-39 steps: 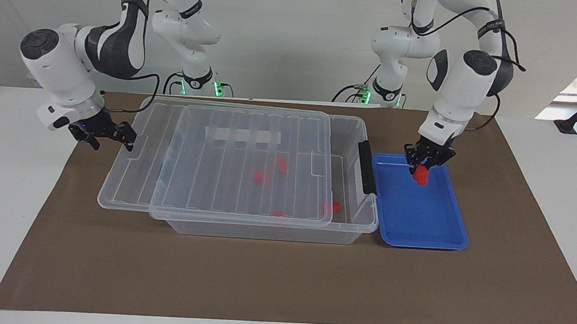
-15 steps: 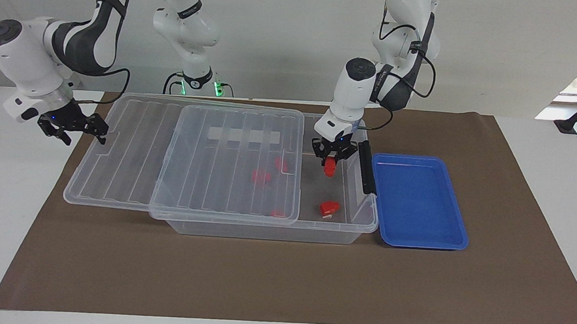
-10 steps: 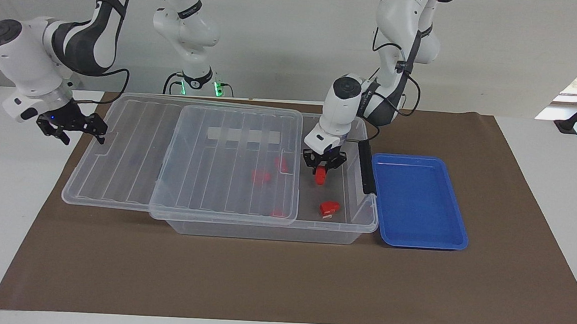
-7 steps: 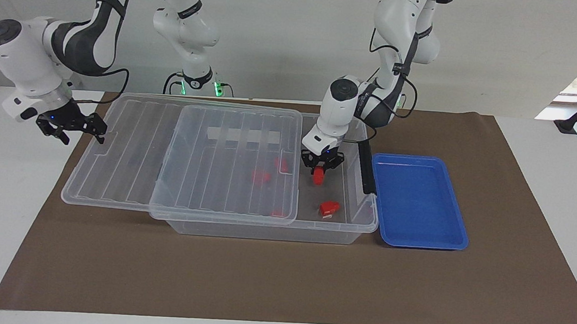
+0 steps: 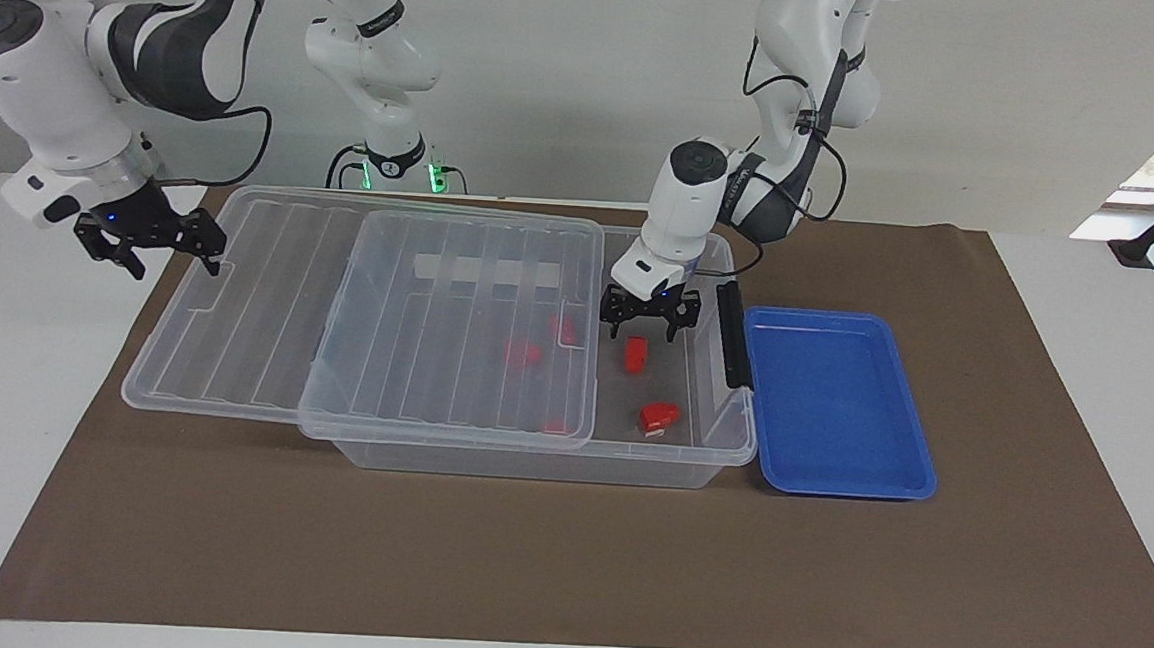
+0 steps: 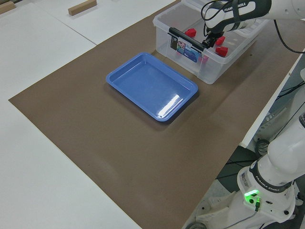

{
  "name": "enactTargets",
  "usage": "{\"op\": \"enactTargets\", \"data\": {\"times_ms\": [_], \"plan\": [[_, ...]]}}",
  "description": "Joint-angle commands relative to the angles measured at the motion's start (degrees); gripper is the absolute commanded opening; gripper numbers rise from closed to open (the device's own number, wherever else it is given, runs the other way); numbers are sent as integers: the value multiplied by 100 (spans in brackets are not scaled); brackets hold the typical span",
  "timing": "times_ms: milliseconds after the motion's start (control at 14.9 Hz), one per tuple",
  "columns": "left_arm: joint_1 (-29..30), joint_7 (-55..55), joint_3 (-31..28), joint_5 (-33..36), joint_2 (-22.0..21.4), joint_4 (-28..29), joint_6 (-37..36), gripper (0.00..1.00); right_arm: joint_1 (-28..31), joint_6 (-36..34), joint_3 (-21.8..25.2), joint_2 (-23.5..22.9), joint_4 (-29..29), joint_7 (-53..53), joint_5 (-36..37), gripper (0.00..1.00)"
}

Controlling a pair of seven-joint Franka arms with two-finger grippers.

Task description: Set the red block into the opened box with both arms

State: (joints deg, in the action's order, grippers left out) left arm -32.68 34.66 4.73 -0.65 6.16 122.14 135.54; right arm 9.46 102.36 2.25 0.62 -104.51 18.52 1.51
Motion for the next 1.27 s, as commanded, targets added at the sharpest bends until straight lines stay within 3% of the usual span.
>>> {"op": "enactTargets", "data": {"times_ms": [0,201,402,669,870,937,1071,1138,1205], "plan": [[174,50,-33,92,-571,-85,-711,100,-426,-698,-23,122,465,-542,51,100],[280,-20,-42,92,-1106,-191,-1484,100,-840,-1111,-32,307,580,-814,25,100],[718,-580,-51,92,-1520,-200,-2136,100,-902,-1393,-23,395,581,-1069,-107,100],[1561,-1372,-51,92,-1460,-357,-2155,100,-885,-1210,-14,395,537,-983,-98,100],[2150,-2242,-51,74,-1206,-857,-2312,100,-553,-465,65,413,204,-222,25,100],[2300,-2366,-51,74,-1083,-1146,-2522,100,-264,-158,65,448,2,270,25,94],[2494,-2603,-51,65,-854,-1709,-2979,100,89,196,65,361,-114,966,25,59],[2573,-2787,-51,65,-801,-1894,-3076,100,291,371,65,204,-140,1230,25,36],[2704,-2963,-51,65,-757,-2035,-3112,100,449,555,65,71,-158,1528,16,0]]}}
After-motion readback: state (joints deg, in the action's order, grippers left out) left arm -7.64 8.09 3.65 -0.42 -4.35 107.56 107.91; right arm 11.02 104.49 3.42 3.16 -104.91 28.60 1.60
